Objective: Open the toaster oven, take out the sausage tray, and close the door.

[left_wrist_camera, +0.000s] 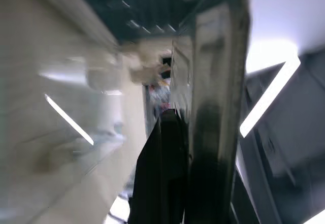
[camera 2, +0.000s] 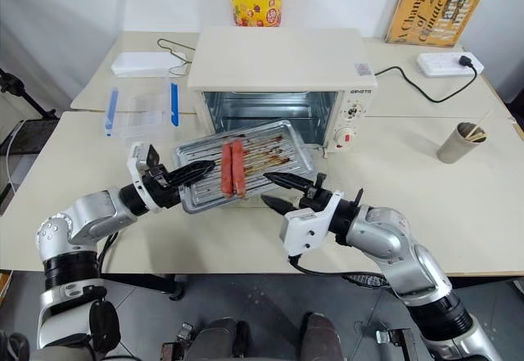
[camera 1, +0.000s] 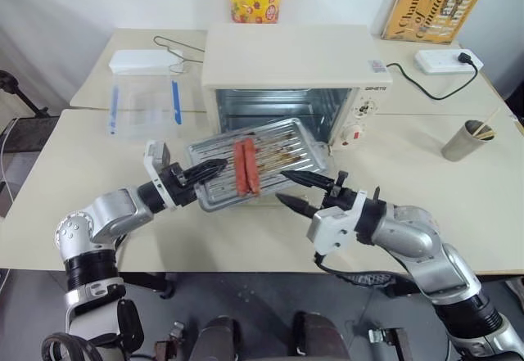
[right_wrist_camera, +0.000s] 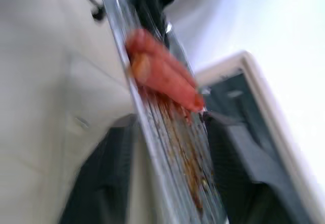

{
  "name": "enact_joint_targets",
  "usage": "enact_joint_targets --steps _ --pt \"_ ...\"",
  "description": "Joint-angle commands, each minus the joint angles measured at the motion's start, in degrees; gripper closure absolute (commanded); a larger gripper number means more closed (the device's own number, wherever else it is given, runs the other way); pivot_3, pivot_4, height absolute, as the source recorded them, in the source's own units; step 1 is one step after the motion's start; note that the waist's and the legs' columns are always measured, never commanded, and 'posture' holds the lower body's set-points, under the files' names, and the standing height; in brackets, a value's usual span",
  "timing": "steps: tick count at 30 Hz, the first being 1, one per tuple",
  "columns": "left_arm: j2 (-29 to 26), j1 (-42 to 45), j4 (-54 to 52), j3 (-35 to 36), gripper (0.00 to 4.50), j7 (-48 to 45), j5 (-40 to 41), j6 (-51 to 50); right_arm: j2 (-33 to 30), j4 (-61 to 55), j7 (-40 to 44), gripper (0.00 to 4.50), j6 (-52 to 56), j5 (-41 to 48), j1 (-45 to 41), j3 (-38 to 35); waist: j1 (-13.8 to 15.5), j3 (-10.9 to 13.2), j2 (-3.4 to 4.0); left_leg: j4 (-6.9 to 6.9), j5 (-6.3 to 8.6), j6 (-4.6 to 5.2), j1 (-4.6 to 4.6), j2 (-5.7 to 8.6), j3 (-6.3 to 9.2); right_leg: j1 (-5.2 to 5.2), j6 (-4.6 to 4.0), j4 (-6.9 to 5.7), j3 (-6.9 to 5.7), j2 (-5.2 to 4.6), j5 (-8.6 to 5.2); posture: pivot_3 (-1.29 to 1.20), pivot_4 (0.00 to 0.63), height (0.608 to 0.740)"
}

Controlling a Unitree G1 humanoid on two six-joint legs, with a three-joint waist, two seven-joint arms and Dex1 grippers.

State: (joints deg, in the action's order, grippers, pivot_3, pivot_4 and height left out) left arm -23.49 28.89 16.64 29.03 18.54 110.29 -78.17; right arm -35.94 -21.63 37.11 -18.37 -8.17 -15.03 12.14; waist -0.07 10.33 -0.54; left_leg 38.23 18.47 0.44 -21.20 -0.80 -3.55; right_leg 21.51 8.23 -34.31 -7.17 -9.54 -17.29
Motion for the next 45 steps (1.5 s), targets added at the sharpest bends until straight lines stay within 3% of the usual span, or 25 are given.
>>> enact_joint_targets --steps 1,4,7,9,12,17,19,22,24,28,32,40,45 --pt "-3.4 -1.7 -1.7 4.5 4.5 -2.5 2.7 0.2 -3.8 -0.1 4.2 0.96 -1.0 8.0 0.9 -5.1 0.2 0.0 -0.03 0.02 0.0 0.0 -0.01 0.02 -0.01 -0.01 0.0 0.0 0.02 -0.01 0.0 0.0 0.15 0.74" --pt "-5.2 -4.8 -1.8 7.9 4.5 -4.4 2.7 -0.2 -6.2 3.3 7.8 0.04 2.2 14.1 1.5 -7.9 0.0 0.0 -0.04 0.0 0.01 0.03 0.03 0.02 -0.07 -0.01 0.0 0.02 0.08 0.0 0.0 0.0 0.15 0.74" --pt "-6.2 -7.7 -3.0 9.1 4.5 -6.2 2.7 -0.8 -6.4 5.0 8.0 0.04 2.2 15.9 1.5 -10.4 0.0 0.0 -0.04 -0.02 0.01 0.02 0.03 -0.01 -0.07 0.0 -0.02 0.02 0.05 0.01 -0.01 0.0 0.15 0.74" --pt "-7.4 -13.5 -4.6 12.7 4.5 -11.5 2.7 -2.0 -8.4 9.4 12.5 0.04 6.4 22.0 2.1 -13.3 0.0 0.0 -0.04 -0.02 0.01 0.03 0.02 -0.01 -0.08 0.0 -0.02 0.03 0.06 0.01 -0.01 0.0 0.15 0.74" --pt "-8.1 -24.0 -9.0 15.4 4.5 -18.8 2.7 -2.6 -9.6 15.7 17.9 0.62 13.7 29.9 3.1 -16.3 -0.4 0.0 -0.04 -0.08 0.1 0.07 0.04 -0.01 -0.18 0.01 -0.02 0.13 0.12 0.01 -0.01 0.0 0.15 0.74" --pt "-5.2 -34.1 -15.2 18.9 4.5 -25.2 2.7 1.1 -9.1 28.8 23.2 2.24 12.7 28.6 2.2 -16.1 0.3 0.0 -0.05 0.02 0.12 0.09 0.02 -0.07 -0.15 -0.02 -0.05 0.16 0.1 0.03 -0.03 0.0 0.15 0.74" --pt "-4.0 -36.3 -17.1 19.2 4.5 -26.5 2.7 2.7 -8.1 34.5 22.4 2.95 6.6 25.1 0.8 -15.9 0.3 0.0 -0.05 0.07 0.14 0.06 0.04 -0.05 -0.17 -0.06 -0.07 0.12 0.14 -0.02 -0.02 0.0 0.15 0.74" --pt "0.8 -38.2 -21.8 20.5 4.5 -25.7 2.7 7.2 -7.0 38.5 22.1 3.95 8.0 24.7 -1.5 -15.7 0.0 0.0 0.01 0.06 0.16 0.03 0.03 -0.06 -0.19 0.0 -0.07 0.11 0.2 -0.04 -0.02 0.0 0.15 0.74" --pt "8.6 -39.1 -26.0 22.1 4.5 -21.8 2.7 13.0 -6.2 43.2 25.7 4.44 7.7 23.2 -4.6 -13.0 -0.1 0.0 0.02 0.06 0.17 0.01 0.03 -0.08 -0.19 0.0 -0.07 0.11 0.19 -0.02 -0.02 0.0 0.15 0.74" --pt "17.8 -38.1 -32.0 22.8 4.5 -15.1 2.7 21.1 -2.7 48.1 29.5 4.44 7.2 24.1 -9.0 -11.9 -0.1 -0.1 -0.03 0.04 0.18 0.0 0.06 -0.11 -0.27 -0.04 -0.06 0.2 0.22 0.04 0.0 0.0 0.15 0.74" --pt "22.0 -35.6 -34.9 23.6 4.5 -9.9 2.7 26.3 1.3 53.0 31.4 4.44 7.8 24.6 -13.2 -11.9 0.1 -0.1 -0.03 0.07 0.18 0.0 0.03 -0.1 -0.27 -0.03 -0.08 0.2 0.19 0.07 0.0 0.0 0.15 0.74" --pt "23.1 -32.7 -36.3 25.1 4.5 -5.9 2.7 28.4 2.4 49.0 34.1 4.44 11.9 27.1 -13.7 -13.0 0.3 -0.1 -0.03 0.21 0.23 0.08 -0.08 -0.08 -0.21 -0.06 -0.06 0.25 0.14 0.05 0.03 0.0 0.15 0.74" --pt "23.1 -35.4 -36.3 24.2 4.5 -7.8 2.7 25.8 2.1 35.9 32.8 4.44 19.8 35.4 -11.9 -18.0 0.3 -0.1 -0.02 0.19 0.24 0.07 -0.08 -0.08 -0.21 -0.03 -0.06 0.26 0.15 0.06 0.03 0.0 0.15 0.74"
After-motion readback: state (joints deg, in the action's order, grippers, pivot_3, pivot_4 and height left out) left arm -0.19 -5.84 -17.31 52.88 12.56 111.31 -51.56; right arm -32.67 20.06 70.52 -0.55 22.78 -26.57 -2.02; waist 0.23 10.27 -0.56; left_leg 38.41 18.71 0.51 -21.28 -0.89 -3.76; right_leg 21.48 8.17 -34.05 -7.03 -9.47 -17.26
